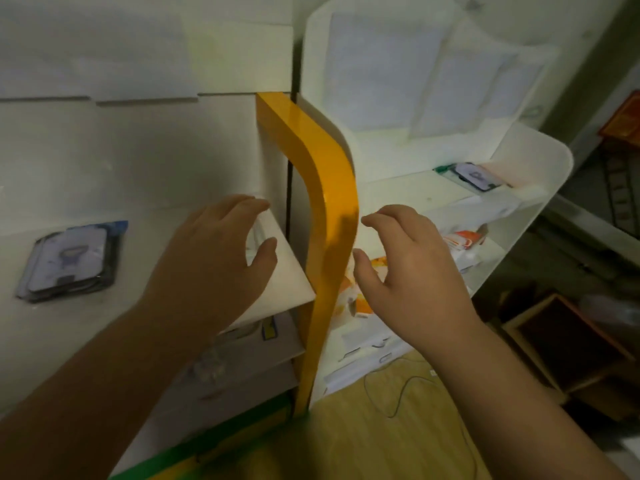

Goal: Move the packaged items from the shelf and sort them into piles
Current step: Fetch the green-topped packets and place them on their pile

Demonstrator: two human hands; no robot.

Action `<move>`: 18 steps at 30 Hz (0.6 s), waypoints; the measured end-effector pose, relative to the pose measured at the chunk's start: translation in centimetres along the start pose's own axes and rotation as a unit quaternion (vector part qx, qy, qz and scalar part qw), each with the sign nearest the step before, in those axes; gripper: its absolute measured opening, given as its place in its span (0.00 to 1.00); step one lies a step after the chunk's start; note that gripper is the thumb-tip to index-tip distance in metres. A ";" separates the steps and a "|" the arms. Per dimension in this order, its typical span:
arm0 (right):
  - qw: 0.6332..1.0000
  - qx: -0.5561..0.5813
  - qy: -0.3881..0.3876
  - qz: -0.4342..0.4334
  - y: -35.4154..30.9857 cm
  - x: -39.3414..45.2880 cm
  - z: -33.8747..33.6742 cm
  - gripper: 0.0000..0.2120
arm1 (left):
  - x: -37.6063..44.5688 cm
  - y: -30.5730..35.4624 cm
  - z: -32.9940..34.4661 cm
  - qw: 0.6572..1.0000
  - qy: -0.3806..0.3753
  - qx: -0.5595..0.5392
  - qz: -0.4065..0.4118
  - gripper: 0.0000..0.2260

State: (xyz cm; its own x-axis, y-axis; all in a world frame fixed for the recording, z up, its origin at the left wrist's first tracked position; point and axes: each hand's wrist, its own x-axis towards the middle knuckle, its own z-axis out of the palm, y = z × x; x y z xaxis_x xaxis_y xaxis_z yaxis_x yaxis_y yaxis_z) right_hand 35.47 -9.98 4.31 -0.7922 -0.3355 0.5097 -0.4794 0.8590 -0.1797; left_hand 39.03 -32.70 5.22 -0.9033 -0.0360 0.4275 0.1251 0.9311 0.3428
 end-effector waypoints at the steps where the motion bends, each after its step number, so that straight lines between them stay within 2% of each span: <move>1: 1.000 -0.004 -0.010 0.008 1.5 -0.7 -0.4 0.19 | -0.1 1.4 0.3 1.000 -0.004 -0.006 0.004 0.21; 6: 0.999 -0.009 -0.041 0.028 8.3 -3.9 -2.3 0.20 | -0.5 8.4 2.8 1.000 -0.008 -0.020 0.021 0.20; 11: 0.998 -0.003 -0.049 0.036 13.8 -6.9 -4.5 0.18 | -0.5 13.9 5.4 0.999 0.008 -0.034 0.002 0.19; 18: 0.996 -0.001 -0.052 0.065 19.4 -9.2 -6.7 0.18 | -0.2 20.3 9.0 0.998 -0.063 -0.028 -0.002 0.23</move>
State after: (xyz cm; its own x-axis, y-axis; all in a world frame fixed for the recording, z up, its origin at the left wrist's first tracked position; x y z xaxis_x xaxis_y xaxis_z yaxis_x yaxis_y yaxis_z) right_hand 35.98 12.32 1.75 -0.8828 -0.2589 0.3919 -0.3691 0.8985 -0.2378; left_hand 38.06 -10.57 4.58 -0.9480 0.0096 0.3183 0.1410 0.9089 0.3925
